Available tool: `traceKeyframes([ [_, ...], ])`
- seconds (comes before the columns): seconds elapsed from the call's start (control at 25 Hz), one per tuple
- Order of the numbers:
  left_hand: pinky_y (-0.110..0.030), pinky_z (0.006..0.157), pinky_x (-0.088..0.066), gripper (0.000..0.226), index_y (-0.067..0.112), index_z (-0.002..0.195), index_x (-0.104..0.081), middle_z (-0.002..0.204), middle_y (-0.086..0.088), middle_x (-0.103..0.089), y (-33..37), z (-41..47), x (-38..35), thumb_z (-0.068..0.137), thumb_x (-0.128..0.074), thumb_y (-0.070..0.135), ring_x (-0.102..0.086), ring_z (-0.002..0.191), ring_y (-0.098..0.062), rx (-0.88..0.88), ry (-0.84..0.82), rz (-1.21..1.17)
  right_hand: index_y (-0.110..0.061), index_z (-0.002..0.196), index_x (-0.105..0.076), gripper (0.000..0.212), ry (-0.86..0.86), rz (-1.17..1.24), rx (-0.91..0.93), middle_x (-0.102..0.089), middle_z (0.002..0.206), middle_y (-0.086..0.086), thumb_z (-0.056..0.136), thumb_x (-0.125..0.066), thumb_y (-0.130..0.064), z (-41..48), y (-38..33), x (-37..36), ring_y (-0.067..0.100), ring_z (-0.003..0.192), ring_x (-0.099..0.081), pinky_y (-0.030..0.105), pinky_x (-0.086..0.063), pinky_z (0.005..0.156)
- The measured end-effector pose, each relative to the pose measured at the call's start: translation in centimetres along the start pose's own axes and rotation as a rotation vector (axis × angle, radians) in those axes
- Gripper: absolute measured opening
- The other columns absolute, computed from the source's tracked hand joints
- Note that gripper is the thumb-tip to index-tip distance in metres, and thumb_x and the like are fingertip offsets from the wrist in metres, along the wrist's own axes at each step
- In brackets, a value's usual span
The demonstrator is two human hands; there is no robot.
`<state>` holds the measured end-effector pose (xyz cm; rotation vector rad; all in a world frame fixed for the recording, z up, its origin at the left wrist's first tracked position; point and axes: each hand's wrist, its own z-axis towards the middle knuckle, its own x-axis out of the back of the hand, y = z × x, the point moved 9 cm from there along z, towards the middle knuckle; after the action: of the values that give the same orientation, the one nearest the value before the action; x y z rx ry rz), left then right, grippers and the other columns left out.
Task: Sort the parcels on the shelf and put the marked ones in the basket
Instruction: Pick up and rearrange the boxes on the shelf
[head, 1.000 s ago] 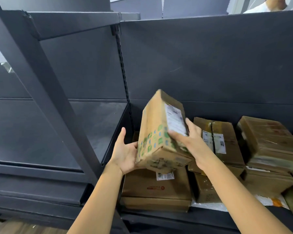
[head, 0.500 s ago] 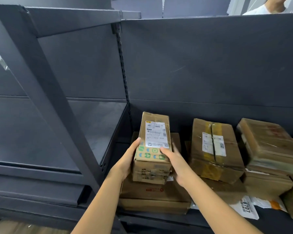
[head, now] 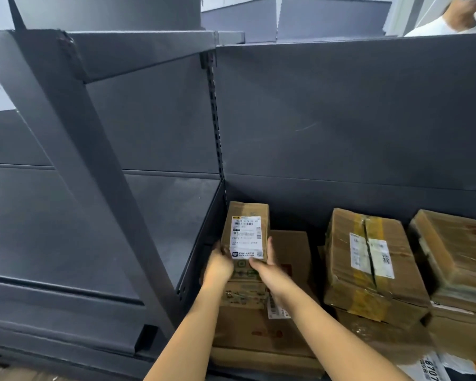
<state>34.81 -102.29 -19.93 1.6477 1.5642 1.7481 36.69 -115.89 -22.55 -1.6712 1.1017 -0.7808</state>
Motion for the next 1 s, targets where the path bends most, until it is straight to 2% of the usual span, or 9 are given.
traceKeyframes([
  [0.12,-0.035,0.084,-0.046,0.036,0.011,0.129,-0.048,0.116,-0.018,-0.063,0.5,1.2,-0.5,0.102,-0.027,0.019,-0.061,0.102,-0.033,0.003,-0.011,0.06,-0.04,0.147,0.014,0.079,0.013,-0.049,0.01,-0.01,0.16,-0.006,0.098,-0.047,-0.029,1.3,-0.4,0.3,0.02,0.144,-0.02,0.041,-0.021,0.117],
  [0.4,-0.037,0.094,-0.043,0.037,0.015,0.133,-0.042,0.129,-0.013,-0.057,0.2,3.8,-1.6,0.102,-0.023,0.023,-0.055,0.115,-0.031,0.078,-0.049,0.104,-0.03,0.149,0.015,0.077,0.059,-0.157,0.06,0.002,0.161,-0.002,0.099,-0.044,-0.026,3.0,-1.4,0.7,0.022,0.147,-0.007,0.044,-0.015,0.119],
  [0.56,-0.038,0.098,-0.042,0.04,0.015,0.14,-0.036,0.135,-0.014,-0.053,0.4,3.7,-1.4,0.102,-0.024,0.023,-0.052,0.12,-0.031,0.089,-0.044,0.085,-0.03,0.149,0.012,0.077,0.044,-0.22,0.012,-0.003,0.161,-0.002,0.098,-0.045,-0.034,2.7,-1.4,1.2,0.023,0.147,-0.012,0.046,-0.019,0.118],
  [0.64,-0.036,0.092,-0.044,0.047,0.013,0.146,-0.029,0.141,-0.015,-0.047,2.1,2.4,-0.9,0.1,-0.033,0.021,-0.051,0.121,-0.033,-0.073,0.052,0.232,-0.03,0.151,0.0,0.075,0.118,-0.272,0.009,-0.008,0.16,-0.001,0.095,-0.047,-0.043,1.7,-1.2,3.0,0.023,0.146,-0.016,0.045,-0.021,0.117],
  [0.76,-0.037,0.112,-0.028,0.052,0.008,0.143,-0.034,0.151,-0.011,-0.035,8.8,-1.9,-2.0,0.094,-0.047,0.02,-0.031,0.141,-0.027,-0.603,0.27,0.315,-0.029,0.145,-0.03,0.057,0.481,-0.363,0.214,-0.034,0.151,0.0,0.093,-0.05,-0.042,-2.5,-3.6,10.0,0.023,0.137,-0.036,0.035,-0.033,0.105],
  [0.84,-0.029,0.112,-0.024,0.05,0.009,0.142,-0.037,0.15,-0.008,-0.036,12.0,-3.7,-6.0,0.094,-0.046,0.018,-0.03,0.141,-0.023,-0.741,0.09,0.149,-0.018,0.136,-0.043,0.047,0.83,-0.531,0.274,-0.05,0.138,0.011,0.093,-0.052,-0.033,-6.2,-4.7,17.5,0.032,0.127,-0.046,0.038,-0.038,0.1],
  [0.88,-0.025,0.109,-0.024,0.051,0.011,0.144,-0.036,0.15,-0.006,-0.037,12.7,-4.4,-8.7,0.094,-0.045,0.019,-0.032,0.139,-0.021,-0.686,-0.078,0.047,-0.012,0.134,-0.045,0.047,0.959,-0.615,0.212,-0.051,0.134,0.017,0.092,-0.053,-0.031,-7.7,-4.2,21.4,0.036,0.125,-0.046,0.041,-0.038,0.101],
  [0.92,-0.023,0.107,-0.025,0.052,0.013,0.145,-0.033,0.151,-0.005,-0.036,12.7,-5.0,-11.5,0.095,-0.044,0.022,-0.033,0.139,-0.02,-0.568,-0.251,-0.035,-0.007,0.134,-0.044,0.049,1.025,-0.667,0.102,-0.049,0.135,0.022,0.092,-0.053,-0.03,-8.9,-3.0,24.9,0.038,0.126,-0.044,0.044,-0.037,0.102],
  [1.0,-0.025,0.105,-0.029,0.056,0.014,0.147,-0.029,0.151,-0.003,-0.035,11.0,-6.7,-17.0,0.096,-0.045,0.03,-0.035,0.139,-0.022,-0.256,-0.545,-0.121,0.002,0.139,-0.036,0.055,0.961,-0.546,-0.135,-0.042,0.141,0.027,0.094,-0.05,-0.026,-10.2,1.0,28.9,0.04,0.128,-0.042,0.043,-0.036,0.102],
])
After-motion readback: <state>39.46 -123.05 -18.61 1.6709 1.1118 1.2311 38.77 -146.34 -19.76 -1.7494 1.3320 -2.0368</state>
